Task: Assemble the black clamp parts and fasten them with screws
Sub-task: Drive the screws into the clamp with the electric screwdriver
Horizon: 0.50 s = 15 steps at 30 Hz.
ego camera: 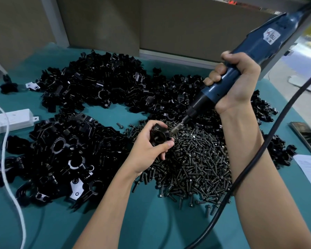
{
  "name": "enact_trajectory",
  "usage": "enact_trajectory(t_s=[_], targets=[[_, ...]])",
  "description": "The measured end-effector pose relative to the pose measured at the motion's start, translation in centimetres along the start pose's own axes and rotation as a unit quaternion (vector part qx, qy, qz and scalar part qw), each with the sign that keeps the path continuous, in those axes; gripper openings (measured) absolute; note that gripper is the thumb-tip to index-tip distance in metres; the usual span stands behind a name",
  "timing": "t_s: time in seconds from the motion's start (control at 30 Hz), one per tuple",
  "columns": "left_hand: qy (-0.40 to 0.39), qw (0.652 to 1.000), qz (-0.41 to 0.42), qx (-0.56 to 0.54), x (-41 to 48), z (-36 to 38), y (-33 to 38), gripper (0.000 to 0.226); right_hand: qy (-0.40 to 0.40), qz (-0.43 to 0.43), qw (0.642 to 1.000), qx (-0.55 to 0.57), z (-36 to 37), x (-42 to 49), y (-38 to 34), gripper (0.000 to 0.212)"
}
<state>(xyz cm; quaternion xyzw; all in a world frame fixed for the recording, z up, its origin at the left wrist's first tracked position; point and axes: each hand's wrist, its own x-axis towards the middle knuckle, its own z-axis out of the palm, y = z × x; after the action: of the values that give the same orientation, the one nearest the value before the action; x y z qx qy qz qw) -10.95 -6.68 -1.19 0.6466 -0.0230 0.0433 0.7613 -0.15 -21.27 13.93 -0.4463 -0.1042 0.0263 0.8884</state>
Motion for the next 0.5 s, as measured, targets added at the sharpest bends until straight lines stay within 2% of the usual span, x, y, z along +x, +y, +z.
enact_trajectory(t_s=[0.1, 0.27, 0.37, 0.5], targets=[[-0.005, 1.000, -0.008, 0.009, 0.0, 0.2, -0.1, 0.034, -0.004, -0.002, 1.000, -0.022, -0.1, -0.2, 0.0, 0.014], [-0.020, 0.999, -0.037, -0.030, -0.2, 0.0, 0.0, 0.037, -0.046, 0.001, 0.999, 0.001, -0.4, -0.8, 0.3, 0.062], [-0.035, 0.998, -0.045, -0.021, -0.3, 0.0, 0.3, 0.035, -0.076, 0.005, 0.997, 0.018, -0.4, -1.1, 0.7, 0.070], [0.001, 0.998, -0.028, 0.058, 0.0, 0.1, 0.0, 0.030, -0.061, 0.004, 0.997, 0.038, 0.0, -1.3, 1.1, 0.077]])
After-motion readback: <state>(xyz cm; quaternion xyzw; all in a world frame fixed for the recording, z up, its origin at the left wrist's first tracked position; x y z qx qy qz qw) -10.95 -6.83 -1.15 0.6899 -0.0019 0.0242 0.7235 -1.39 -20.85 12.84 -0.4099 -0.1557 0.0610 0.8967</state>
